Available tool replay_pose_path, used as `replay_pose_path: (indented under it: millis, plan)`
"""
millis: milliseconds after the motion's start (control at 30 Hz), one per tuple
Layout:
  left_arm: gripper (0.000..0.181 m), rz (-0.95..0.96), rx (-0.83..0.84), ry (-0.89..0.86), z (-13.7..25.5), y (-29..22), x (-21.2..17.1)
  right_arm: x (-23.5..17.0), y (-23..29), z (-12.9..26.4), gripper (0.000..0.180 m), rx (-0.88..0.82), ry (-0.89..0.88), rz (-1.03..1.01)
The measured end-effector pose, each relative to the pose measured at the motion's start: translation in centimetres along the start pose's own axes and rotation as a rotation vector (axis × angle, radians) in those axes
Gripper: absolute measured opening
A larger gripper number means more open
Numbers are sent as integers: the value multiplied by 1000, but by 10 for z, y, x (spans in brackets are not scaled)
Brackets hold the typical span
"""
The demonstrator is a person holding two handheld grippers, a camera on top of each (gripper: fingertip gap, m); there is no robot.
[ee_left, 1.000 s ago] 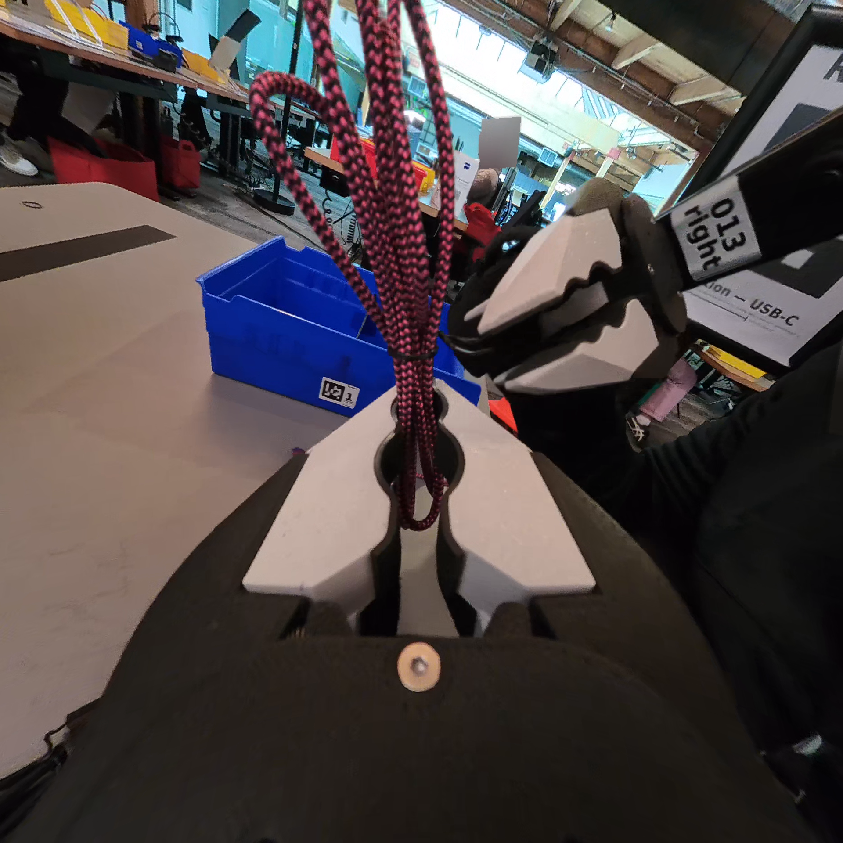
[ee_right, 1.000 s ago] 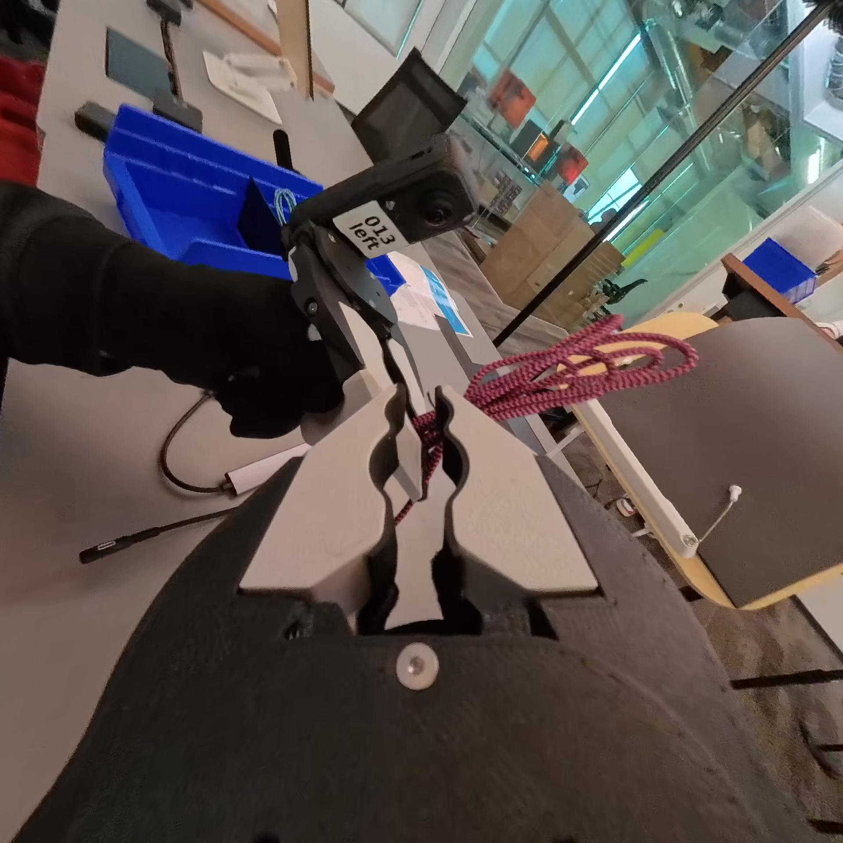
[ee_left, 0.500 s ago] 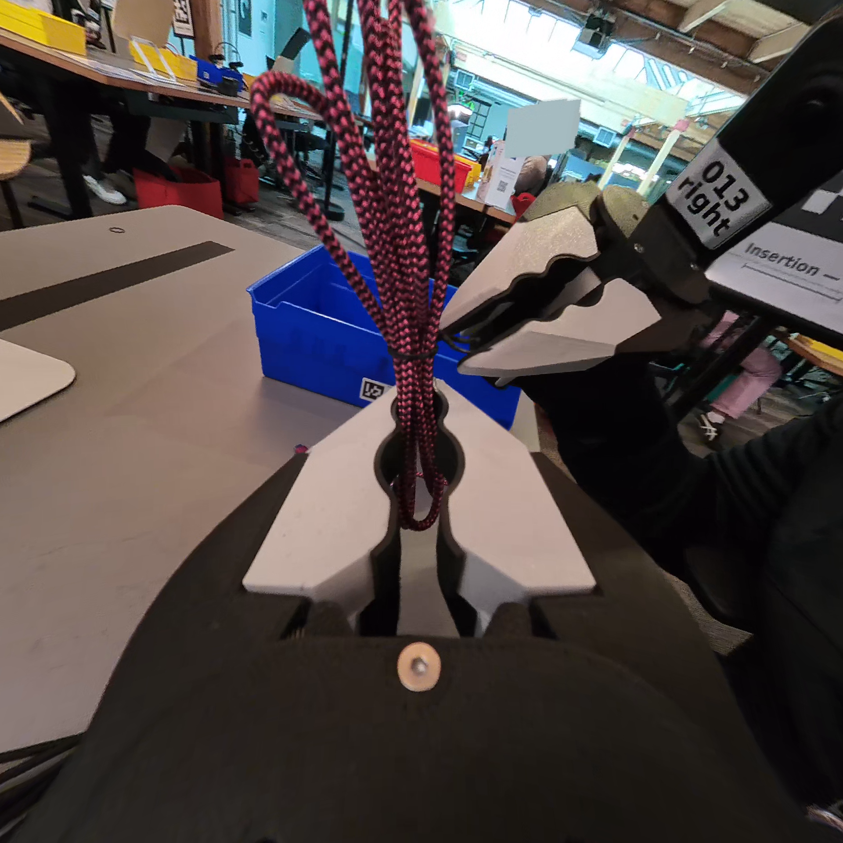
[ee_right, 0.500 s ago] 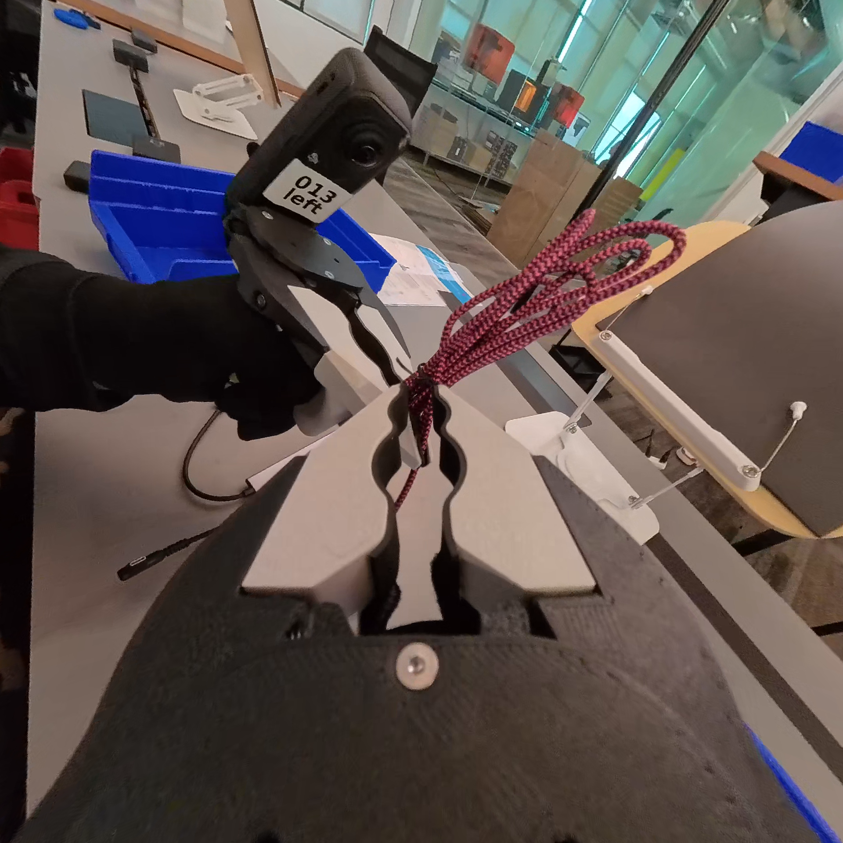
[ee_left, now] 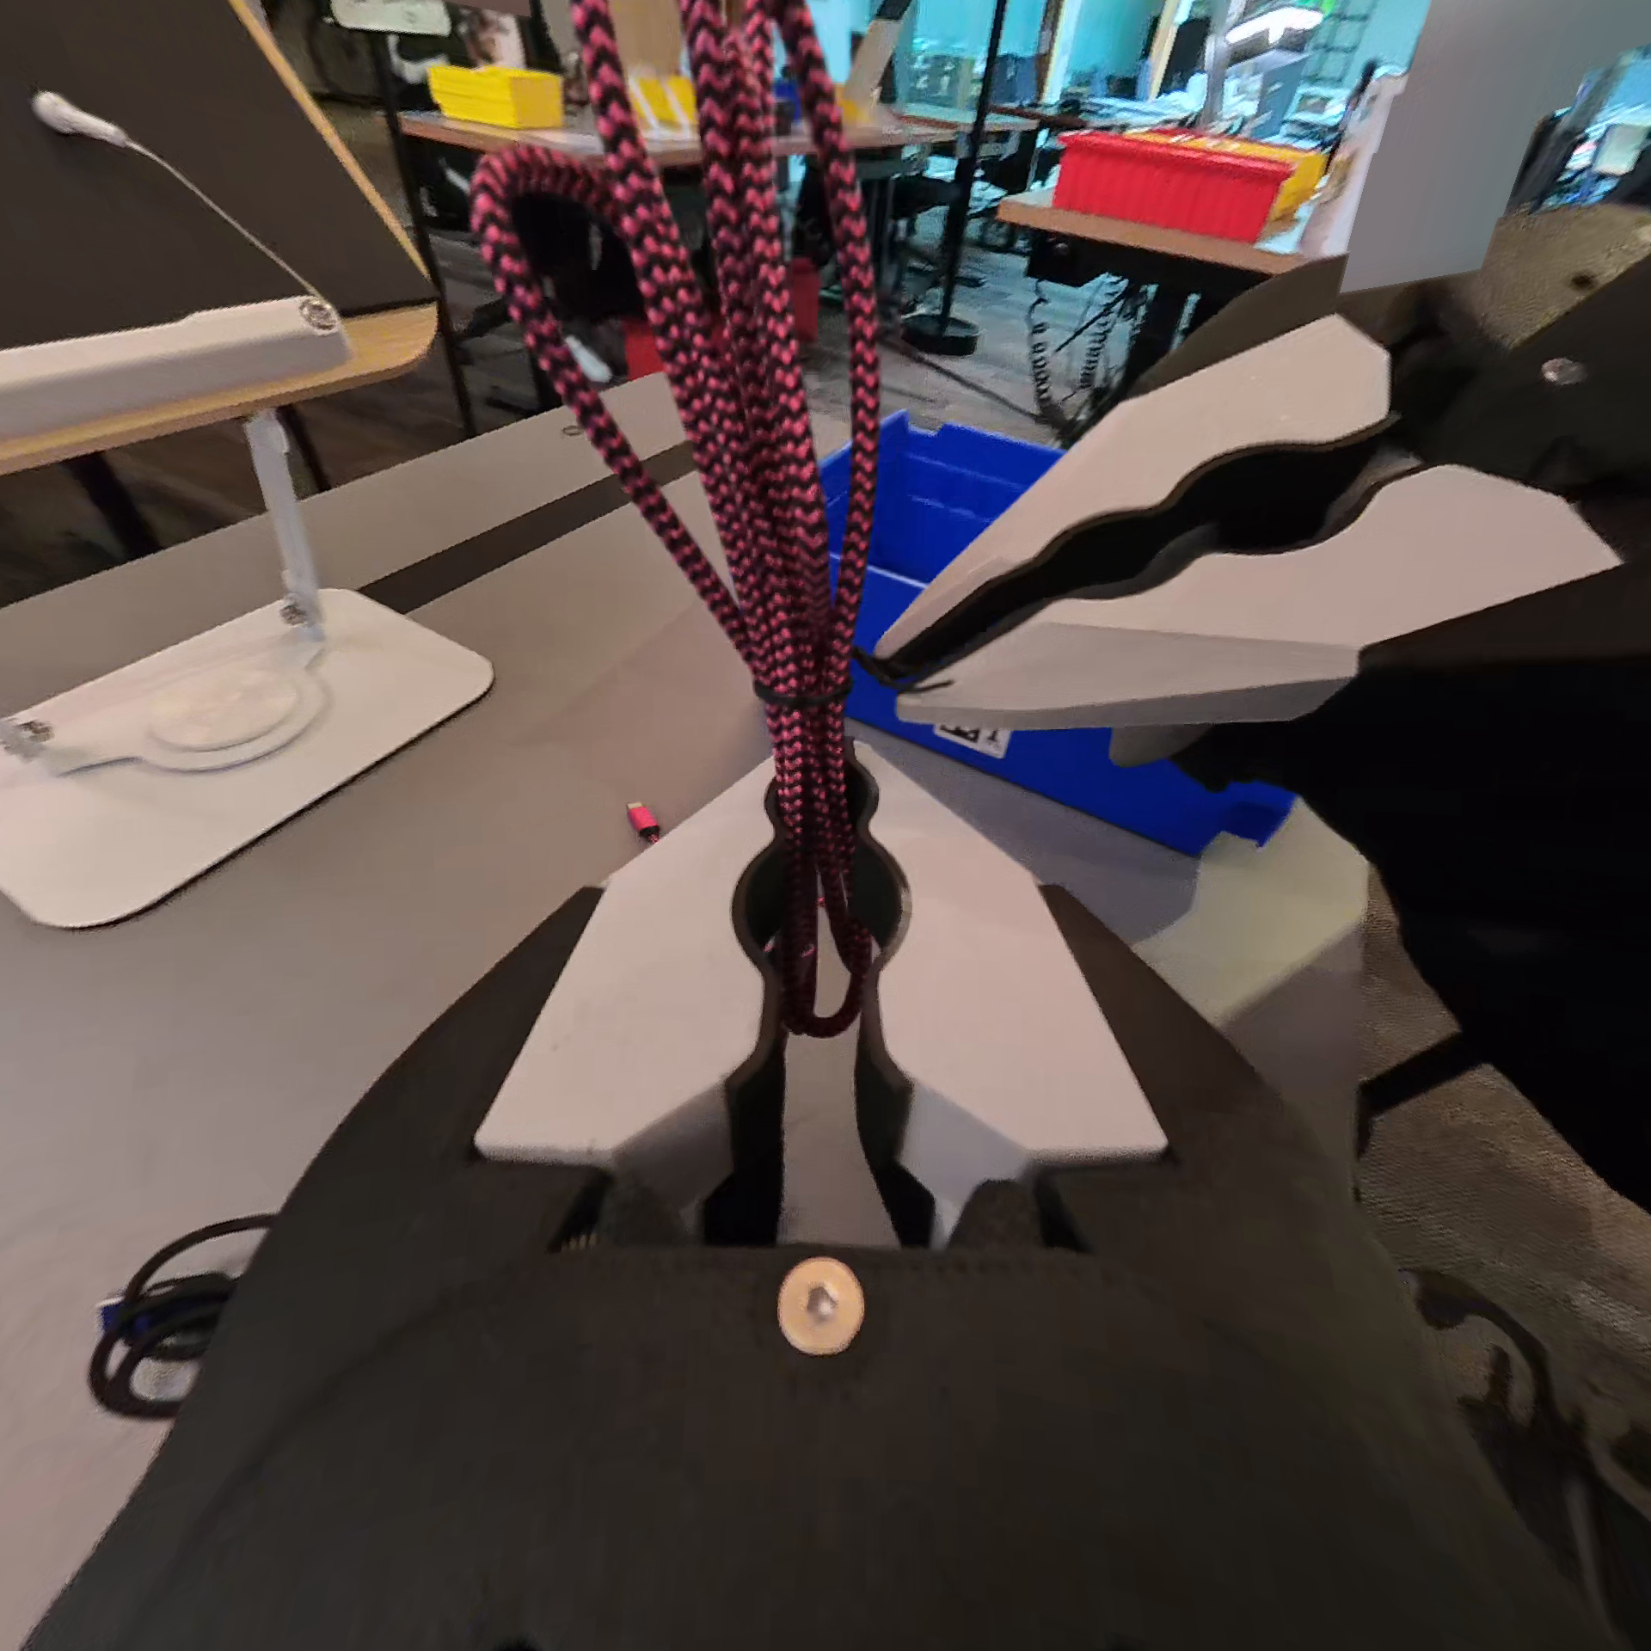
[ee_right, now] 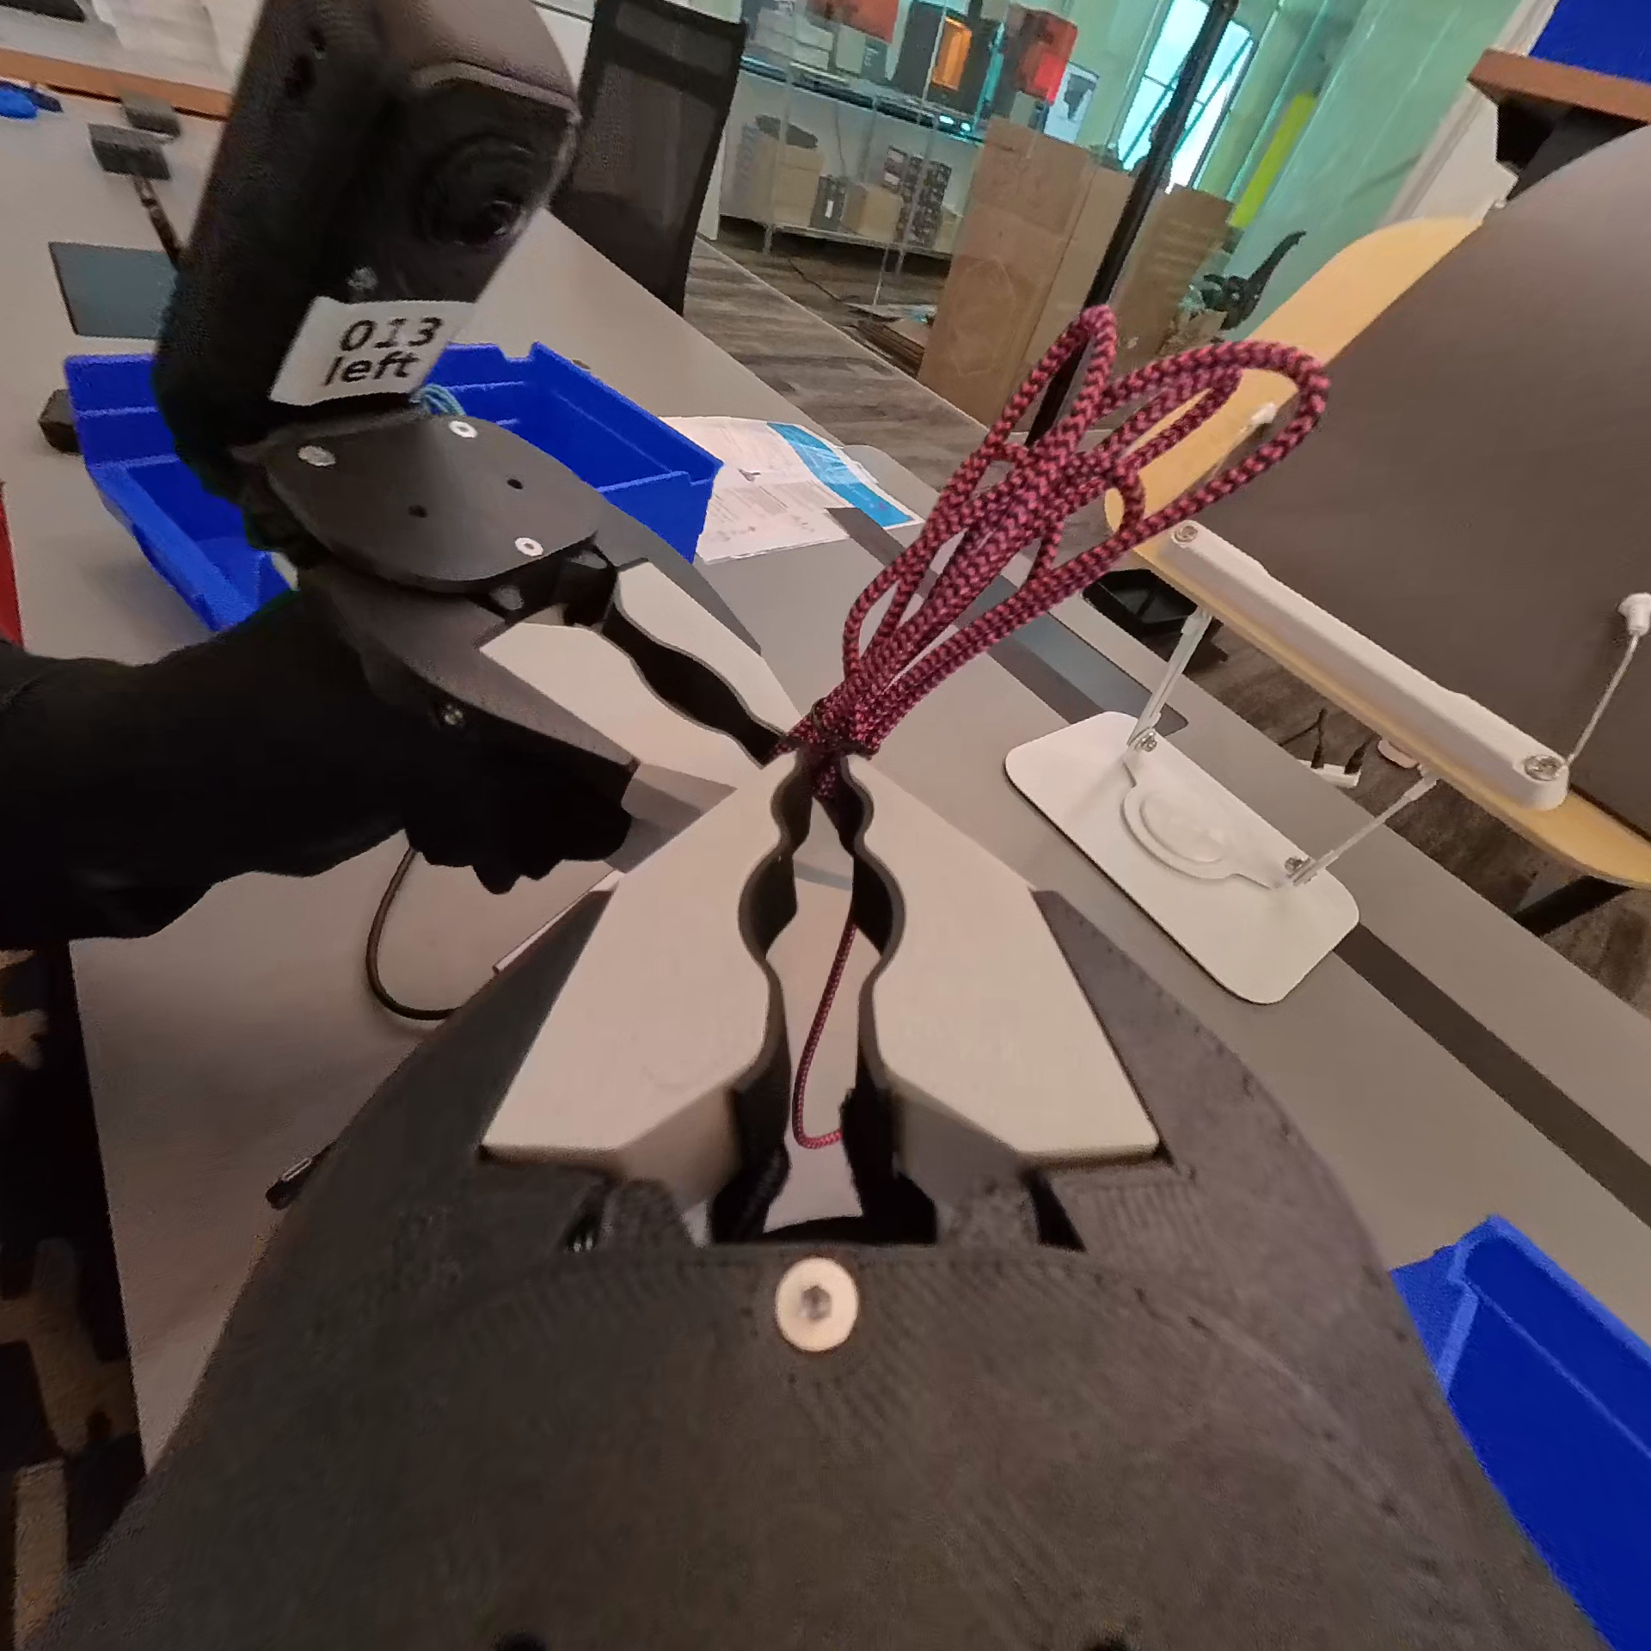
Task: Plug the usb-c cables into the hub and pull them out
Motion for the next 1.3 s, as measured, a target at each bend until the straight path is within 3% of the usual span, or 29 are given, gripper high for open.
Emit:
replay_pose_path:
  millis: [533,867,1000,1100,1300]
  plan:
    - [4,60,-103,-58,5,-1,6,-1,-14,9,0,-19,11,39]
    - [4,-39,-84,28,-1,-7,-1,12,-14,21,0,-77,-24,134]
    - [4,-23,-42,10,3,0,0,10,-13,28,0,52,-57,20]
    - [4,-33,-22,2,4,0,1,0,-16,21,18,114,-15,-74]
    - [4,-102,34,31,2,-1,1,-1,-10,14,14,195,-56,-194]
Point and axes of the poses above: each gripper's, where its closed fingertips meet, z back along the fingers, x out of its top, y = z × x across the jaws, the point moved 6 cm from there along z, back along the fingers, and after that the axes turned 9 degrees about -z, right-handed, at the moved point
